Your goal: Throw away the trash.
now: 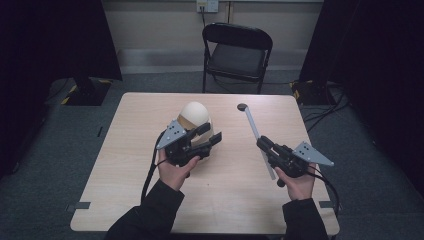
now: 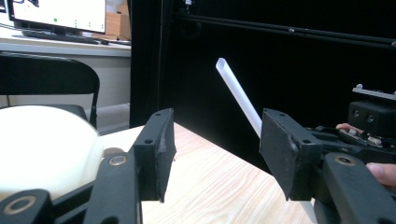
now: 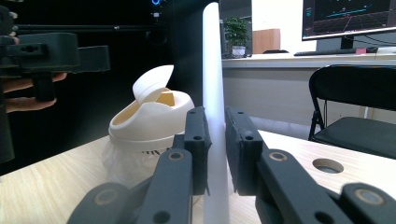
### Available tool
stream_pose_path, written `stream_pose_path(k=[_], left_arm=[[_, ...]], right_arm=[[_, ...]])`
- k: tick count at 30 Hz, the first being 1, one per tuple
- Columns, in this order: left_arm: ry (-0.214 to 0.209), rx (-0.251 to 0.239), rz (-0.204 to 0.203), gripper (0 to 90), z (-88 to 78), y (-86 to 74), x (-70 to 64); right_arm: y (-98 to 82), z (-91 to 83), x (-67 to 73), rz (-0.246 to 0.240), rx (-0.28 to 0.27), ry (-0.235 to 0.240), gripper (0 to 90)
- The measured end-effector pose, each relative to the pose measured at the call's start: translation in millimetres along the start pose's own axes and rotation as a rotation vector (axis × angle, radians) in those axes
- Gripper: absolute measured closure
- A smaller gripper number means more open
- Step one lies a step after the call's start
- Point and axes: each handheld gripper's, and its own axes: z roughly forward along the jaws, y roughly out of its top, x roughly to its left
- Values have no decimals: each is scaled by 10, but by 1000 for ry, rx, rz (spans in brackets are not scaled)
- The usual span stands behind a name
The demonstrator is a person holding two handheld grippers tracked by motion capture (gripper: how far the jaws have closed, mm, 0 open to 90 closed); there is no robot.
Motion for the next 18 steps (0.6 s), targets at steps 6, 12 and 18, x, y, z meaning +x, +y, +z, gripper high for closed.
stream_pose_path(k=[6,12,18], left_arm=[[-19,-11,-22,461,142,24,-31],[-31,10,-23,477,292,-12,-71],[-38,16,-41,494,431,-44,-96]], right_arm=[[-9,8,14,1,-2,9,804],[-21,15,31,-1,1,22,805],[-33,26,45,-1,1,37,805]])
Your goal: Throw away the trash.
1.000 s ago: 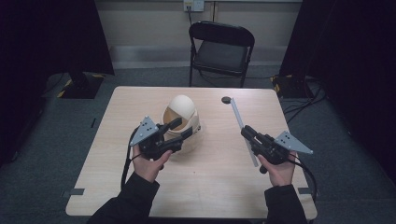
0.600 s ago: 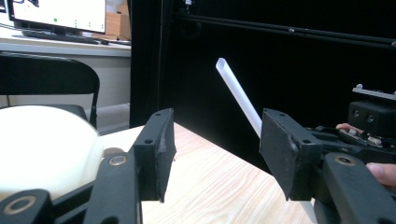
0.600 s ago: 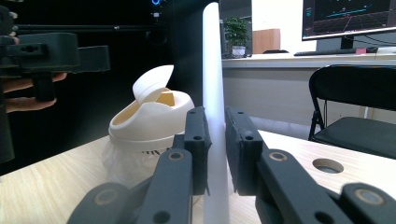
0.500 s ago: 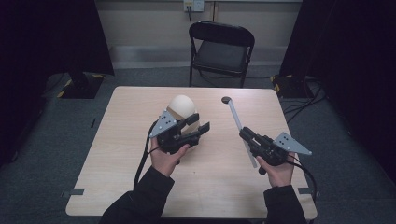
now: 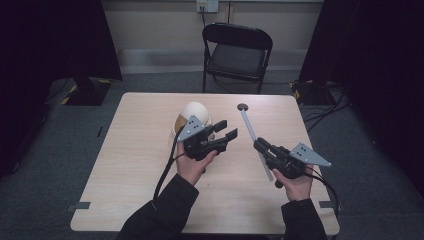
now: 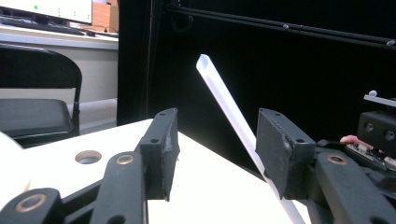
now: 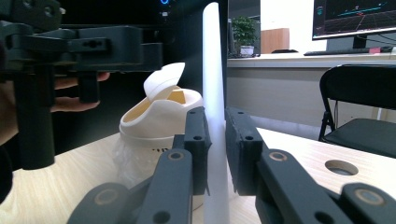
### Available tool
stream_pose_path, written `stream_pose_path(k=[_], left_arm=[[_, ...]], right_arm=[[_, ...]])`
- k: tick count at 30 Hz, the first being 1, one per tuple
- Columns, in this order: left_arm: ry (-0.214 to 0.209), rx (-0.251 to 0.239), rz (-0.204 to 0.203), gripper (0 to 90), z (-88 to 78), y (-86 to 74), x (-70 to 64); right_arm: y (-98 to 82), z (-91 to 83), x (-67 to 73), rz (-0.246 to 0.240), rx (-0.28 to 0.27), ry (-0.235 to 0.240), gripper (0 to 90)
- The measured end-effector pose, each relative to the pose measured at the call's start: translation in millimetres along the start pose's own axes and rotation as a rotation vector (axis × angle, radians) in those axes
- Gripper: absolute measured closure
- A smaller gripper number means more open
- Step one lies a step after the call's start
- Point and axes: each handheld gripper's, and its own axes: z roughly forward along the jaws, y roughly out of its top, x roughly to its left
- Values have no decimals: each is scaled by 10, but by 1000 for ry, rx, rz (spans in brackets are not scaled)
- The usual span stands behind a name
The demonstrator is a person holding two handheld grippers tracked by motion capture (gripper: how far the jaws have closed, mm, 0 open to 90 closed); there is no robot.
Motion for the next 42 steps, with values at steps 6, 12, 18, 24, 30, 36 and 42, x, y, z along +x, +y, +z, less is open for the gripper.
stream_pose_path(k=[6,12,18,24,30,36,42], left_arm=[[-11,3,-7,516,140,-17,-30],[-25,-6,-34,541,248,-28,-46],[-32,5,-56,606,332,-58,-59],[-61,17,-84,714,350,-68,-61],[-108,23,-76,782,332,-52,-101],[-88,15,-21,806,252,-5,-95],[-80,-9,3,806,64,83,-65]], right_arm=[[-14,13,20,2,3,15,805],[-24,22,34,2,3,30,805],[-47,47,54,2,6,51,805],[-43,57,76,-5,17,63,804],[-62,87,89,-5,31,82,800],[-49,71,71,16,34,78,763],[-69,9,-41,49,55,8,680]])
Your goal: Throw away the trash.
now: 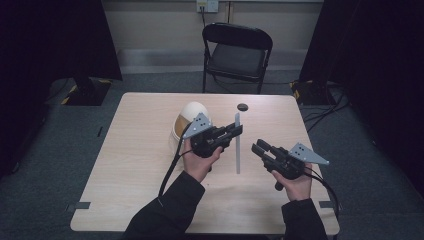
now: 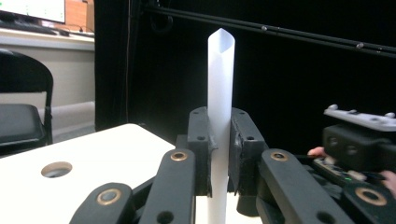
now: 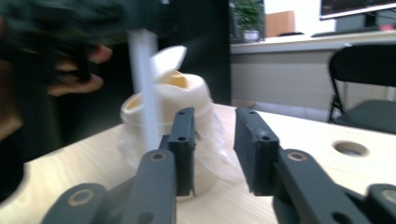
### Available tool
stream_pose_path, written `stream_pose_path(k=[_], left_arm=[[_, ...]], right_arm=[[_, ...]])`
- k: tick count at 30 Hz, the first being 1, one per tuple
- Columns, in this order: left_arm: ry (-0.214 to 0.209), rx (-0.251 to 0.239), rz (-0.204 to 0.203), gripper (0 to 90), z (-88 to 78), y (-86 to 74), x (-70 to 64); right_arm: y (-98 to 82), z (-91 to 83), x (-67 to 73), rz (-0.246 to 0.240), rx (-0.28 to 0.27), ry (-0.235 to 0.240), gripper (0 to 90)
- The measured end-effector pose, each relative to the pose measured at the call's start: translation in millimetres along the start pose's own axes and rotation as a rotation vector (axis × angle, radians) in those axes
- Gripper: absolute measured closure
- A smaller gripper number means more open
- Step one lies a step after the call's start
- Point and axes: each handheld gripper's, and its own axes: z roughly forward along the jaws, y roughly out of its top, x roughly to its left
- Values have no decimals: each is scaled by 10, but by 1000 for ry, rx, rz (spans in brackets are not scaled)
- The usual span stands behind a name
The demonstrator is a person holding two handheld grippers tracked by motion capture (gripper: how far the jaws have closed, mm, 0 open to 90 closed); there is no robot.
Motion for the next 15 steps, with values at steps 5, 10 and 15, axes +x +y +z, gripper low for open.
stream_pose_path(k=[5,10,15], left_arm=[[-7,-24,12,805,-195,91,-4],[-16,-57,29,804,-394,195,-42],[-14,-81,52,804,-581,289,-62]], right_arm=[[-126,-9,-134,6,78,-81,588],[-310,6,-261,9,190,-169,497],[-472,-1,-372,19,277,-241,419]])
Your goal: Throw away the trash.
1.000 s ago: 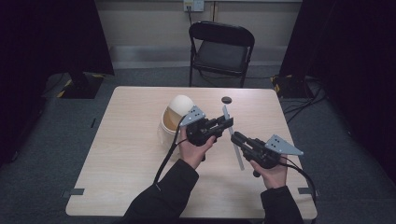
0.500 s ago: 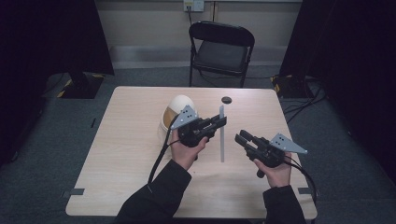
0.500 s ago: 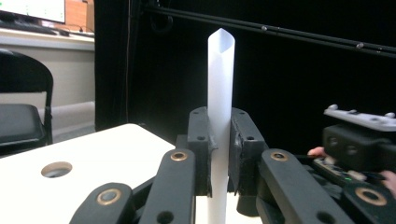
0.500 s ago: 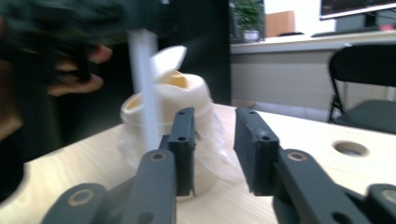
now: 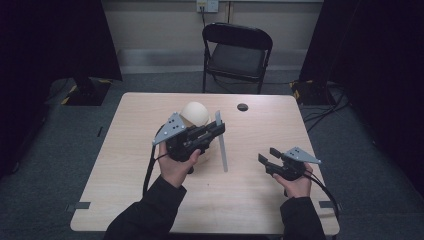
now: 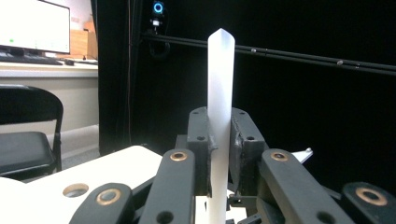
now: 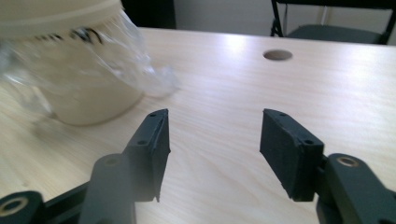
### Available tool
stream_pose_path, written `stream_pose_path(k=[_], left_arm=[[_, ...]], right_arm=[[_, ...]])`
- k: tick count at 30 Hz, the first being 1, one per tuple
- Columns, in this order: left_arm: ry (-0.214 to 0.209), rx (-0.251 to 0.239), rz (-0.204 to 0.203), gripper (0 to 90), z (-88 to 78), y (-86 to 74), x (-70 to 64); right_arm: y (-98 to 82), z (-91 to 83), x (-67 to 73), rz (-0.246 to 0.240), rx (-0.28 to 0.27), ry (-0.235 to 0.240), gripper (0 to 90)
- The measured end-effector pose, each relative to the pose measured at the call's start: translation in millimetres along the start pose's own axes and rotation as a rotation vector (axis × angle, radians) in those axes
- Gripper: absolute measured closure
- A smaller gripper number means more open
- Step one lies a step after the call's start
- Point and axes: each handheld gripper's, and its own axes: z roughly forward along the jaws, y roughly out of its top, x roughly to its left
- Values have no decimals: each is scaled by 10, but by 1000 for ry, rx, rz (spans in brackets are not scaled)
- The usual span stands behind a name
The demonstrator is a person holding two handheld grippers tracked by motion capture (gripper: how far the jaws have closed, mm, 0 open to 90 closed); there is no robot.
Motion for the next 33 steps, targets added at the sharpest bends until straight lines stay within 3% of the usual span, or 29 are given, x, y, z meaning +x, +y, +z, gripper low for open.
stream_pose_path(k=[10,22,33], left_arm=[[16,-47,15,804,-333,152,34],[121,-104,35,804,-761,333,267],[201,-128,61,804,-803,458,513]], right_arm=[[-190,52,-122,11,99,-71,353],[-281,102,-154,-25,195,-104,344],[-282,112,-167,-22,225,-114,343]])
